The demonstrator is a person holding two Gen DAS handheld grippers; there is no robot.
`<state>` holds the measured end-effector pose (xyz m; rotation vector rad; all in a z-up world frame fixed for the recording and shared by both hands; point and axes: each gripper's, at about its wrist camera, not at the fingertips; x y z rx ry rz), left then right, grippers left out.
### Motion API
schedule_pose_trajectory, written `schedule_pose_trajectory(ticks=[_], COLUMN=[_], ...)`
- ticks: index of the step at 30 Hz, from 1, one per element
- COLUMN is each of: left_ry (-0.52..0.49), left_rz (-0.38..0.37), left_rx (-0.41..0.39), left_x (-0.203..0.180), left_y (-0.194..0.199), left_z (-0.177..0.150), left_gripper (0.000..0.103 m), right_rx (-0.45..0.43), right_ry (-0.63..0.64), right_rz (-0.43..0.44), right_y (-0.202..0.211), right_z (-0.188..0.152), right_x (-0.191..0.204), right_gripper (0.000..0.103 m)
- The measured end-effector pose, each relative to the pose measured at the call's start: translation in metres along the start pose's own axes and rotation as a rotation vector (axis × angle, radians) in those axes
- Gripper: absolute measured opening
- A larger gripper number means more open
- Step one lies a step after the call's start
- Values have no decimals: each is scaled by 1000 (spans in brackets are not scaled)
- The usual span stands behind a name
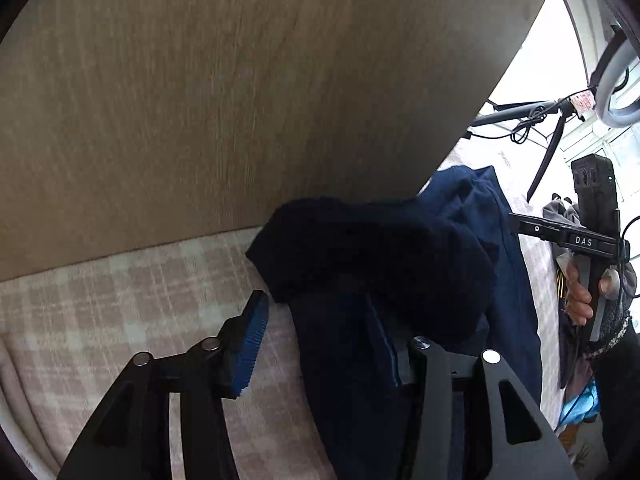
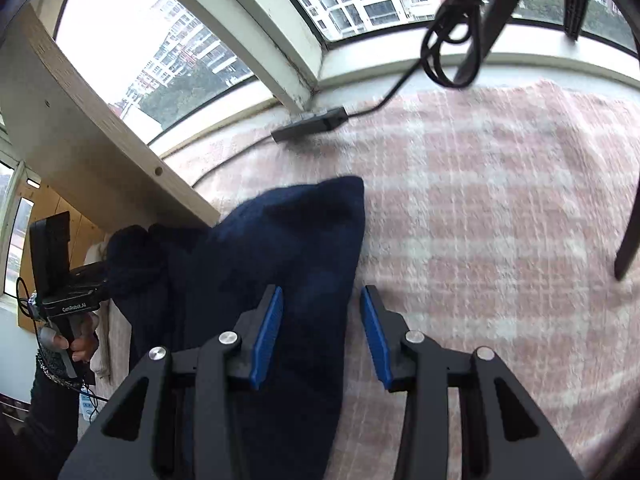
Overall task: Fold clothes
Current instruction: 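Grasp the hem end with both tools and fold it toward the collar, then lay the folded hem down and open both tools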
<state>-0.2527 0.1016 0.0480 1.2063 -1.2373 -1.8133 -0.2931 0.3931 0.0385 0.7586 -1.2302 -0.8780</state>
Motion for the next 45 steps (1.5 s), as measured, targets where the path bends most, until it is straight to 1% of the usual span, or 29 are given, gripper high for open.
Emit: schedule_pose_trajectory(ticks=[3,5,6,7,8,9,10,13,17,20,24,26,30,33,35,37,40,43,45], left_ry=[3,7,8,5,-2,-14,-25,-63,-117,-163,-228,-251,-264,-264,-257,-234,-183,-193,-217], left_rz=[7,0,-10,-13,-17,-24,-31,-41,-65,-79,-87,-91,-96,-100,-112,-128,-139,-106,-86], left_rx=[-24,-42,-53,-64,-73,-73,-79,-130,-190,-230,-275,-287,-298,-267,-232,-177,-90,-36,-16], left_x=[-1,-3,-4,-5,-6,-8,-11,-21,-40,-57,-73,-75,-81,-80,-79,-78,-71,-73,-77], left_y=[-3,-3,-4,-4,-5,-5,-4,14,52,82,116,133,148,137,125,104,68,44,40], left_z=[9,11,11,10,10,9,8,-4,-30,-62,-111,-130,-193,-235,-264,-289,-319,-340,-348], left_gripper=[50,50,48,44,23,15,15,14,14,14,14,14,14,14,14,14,14,14,15], right_rx=[-21,-36,-44,-52,-60,-68,-76,-99,-136,-178,-219,-231,-239,-221,-185,-142,-95,-49,-18], right_ry=[18,31,37,43,50,56,63,82,113,153,209,223,234,222,221,200,190,184,179], right_rz=[18,36,45,55,64,74,83,111,146,157,155,157,139,119,96,76,46,15,-6], right_y=[-3,5,10,15,20,25,30,45,69,105,149,156,169,163,145,125,117,111,107], right_z=[13,11,8,6,4,2,0,-7,-19,-52,-115,-152,-231,-288,-319,-345,-359,-369,-376], right_x=[0,6,9,12,16,19,22,32,48,71,99,109,119,120,118,112,108,103,100], right_gripper=[46,46,38,27,6,5,5,4,4,4,4,4,4,4,4,4,4,4,4])
Point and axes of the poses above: each gripper's, at about its wrist camera, not at the fingertips, and y roughly against the way its jaws point, x to its left, z to its top, and after that the axes turned 12 degrees about x, right-handed
